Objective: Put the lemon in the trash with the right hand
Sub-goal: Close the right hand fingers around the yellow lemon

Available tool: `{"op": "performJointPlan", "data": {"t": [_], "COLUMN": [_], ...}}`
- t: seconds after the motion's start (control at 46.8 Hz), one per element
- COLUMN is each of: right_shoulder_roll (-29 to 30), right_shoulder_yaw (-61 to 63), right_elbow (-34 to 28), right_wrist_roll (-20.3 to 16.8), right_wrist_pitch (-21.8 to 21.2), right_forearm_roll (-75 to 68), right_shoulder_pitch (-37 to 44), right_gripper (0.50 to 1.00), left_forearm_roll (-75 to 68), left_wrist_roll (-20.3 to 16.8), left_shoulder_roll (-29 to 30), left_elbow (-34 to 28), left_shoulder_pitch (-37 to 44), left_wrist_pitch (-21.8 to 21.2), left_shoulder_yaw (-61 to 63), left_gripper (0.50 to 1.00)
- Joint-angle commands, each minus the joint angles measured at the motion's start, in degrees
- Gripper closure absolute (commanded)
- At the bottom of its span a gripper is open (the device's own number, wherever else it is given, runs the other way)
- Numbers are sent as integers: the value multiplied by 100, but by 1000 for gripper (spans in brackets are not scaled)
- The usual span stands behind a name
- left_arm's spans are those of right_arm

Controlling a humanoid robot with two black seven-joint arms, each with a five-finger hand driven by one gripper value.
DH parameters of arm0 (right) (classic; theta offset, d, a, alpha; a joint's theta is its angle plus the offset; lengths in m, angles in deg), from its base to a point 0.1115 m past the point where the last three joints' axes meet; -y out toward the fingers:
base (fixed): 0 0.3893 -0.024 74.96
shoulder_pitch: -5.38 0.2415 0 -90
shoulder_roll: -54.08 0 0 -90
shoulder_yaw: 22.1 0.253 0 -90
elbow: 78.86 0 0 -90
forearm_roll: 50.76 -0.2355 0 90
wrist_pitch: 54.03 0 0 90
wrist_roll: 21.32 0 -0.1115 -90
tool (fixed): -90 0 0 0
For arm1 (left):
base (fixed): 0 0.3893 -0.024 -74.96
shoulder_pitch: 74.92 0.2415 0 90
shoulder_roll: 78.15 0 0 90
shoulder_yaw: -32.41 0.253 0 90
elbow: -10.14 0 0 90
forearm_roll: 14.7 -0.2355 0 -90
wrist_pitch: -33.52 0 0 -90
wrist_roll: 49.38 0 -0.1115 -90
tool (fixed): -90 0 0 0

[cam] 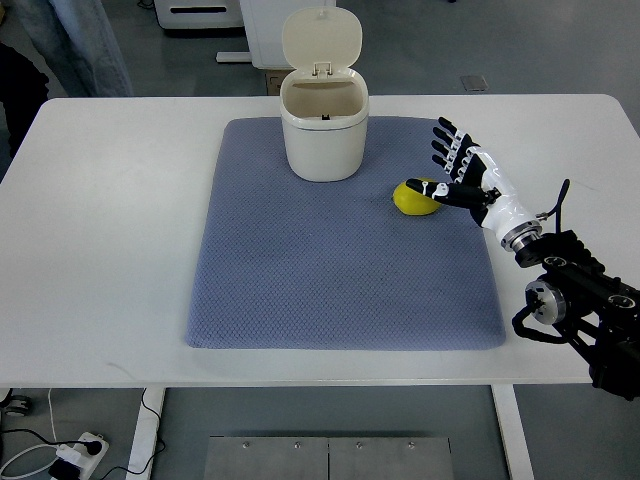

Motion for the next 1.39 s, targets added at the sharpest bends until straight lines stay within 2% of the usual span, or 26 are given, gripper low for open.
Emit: {"op": "performJointPlan", "data": {"t": [0.0,0.577,1.368], "right_shoulder_roll": [55,381,838], "right_shoulder_yaw": [-22,-57,-22], "right_elbow": [49,365,1218], "right_wrist_roll": [13,57,233], "right_wrist_pitch": [1,1,88], "right_forearm_roll": [-3,15,138], "right_shoulder_pitch": [2,-103,-103], "right_gripper": [502,504,517], "left_forearm_roll": [0,0,0], "left_wrist_roll": [0,0,0], "left_shoulder_roll": [0,0,0], "left_elbow": [0,0,0], "left_shoulder_pitch": [1,1,1], "left_wrist_pitch": [-3,15,-3], "left_shoulder_yaw": [0,0,0], "left_gripper": [500,500,500]}}
